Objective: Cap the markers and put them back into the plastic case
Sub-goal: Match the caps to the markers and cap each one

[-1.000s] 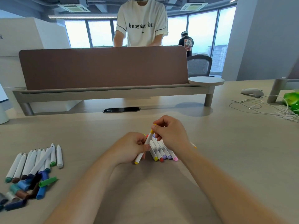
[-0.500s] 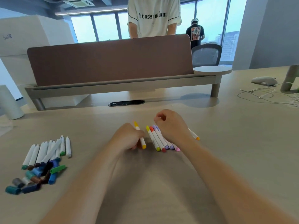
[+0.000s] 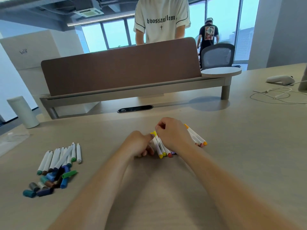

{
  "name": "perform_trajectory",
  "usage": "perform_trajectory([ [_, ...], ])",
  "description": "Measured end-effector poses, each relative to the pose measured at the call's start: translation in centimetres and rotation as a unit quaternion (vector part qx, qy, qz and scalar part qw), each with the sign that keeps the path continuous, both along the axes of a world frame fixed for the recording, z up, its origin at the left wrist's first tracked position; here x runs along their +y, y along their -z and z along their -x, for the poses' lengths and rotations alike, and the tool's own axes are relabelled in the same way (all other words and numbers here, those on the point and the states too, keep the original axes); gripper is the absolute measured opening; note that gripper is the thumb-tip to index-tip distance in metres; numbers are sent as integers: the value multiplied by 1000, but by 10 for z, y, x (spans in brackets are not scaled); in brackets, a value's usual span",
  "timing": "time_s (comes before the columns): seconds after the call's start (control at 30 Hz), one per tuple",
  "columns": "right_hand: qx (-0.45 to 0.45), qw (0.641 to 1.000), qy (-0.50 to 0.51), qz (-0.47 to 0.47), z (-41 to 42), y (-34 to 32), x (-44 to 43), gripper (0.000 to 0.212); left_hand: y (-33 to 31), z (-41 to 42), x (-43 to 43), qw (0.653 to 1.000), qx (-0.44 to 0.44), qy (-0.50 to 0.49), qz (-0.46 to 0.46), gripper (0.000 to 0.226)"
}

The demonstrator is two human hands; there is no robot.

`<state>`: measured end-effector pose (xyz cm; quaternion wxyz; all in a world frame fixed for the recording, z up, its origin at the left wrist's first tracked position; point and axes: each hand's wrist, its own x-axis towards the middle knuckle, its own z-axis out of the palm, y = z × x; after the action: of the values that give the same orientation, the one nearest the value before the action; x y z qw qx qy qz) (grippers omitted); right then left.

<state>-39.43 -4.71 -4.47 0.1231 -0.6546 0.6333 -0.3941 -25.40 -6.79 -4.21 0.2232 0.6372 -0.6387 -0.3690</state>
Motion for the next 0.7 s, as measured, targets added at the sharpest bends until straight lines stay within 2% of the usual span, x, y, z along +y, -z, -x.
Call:
perform_trajectory([
  [0.1, 39, 999, -15, -10, -2, -6, 6, 21, -15, -5, 10, 1000, 12, -6, -6, 41],
  [0.27, 90, 996, -26, 4, -20, -19, 17, 19, -40, -38, 47, 995, 95, -25, 15, 34],
  [0.5, 125, 983, -136, -9, -98, -41, 34, 18, -63, -136, 86, 985, 129, -89, 69, 23],
  [0.7, 117, 974, -189, -38, -171, -47, 39, 21, -73, -212, 109, 974, 114, -148, 129, 23],
])
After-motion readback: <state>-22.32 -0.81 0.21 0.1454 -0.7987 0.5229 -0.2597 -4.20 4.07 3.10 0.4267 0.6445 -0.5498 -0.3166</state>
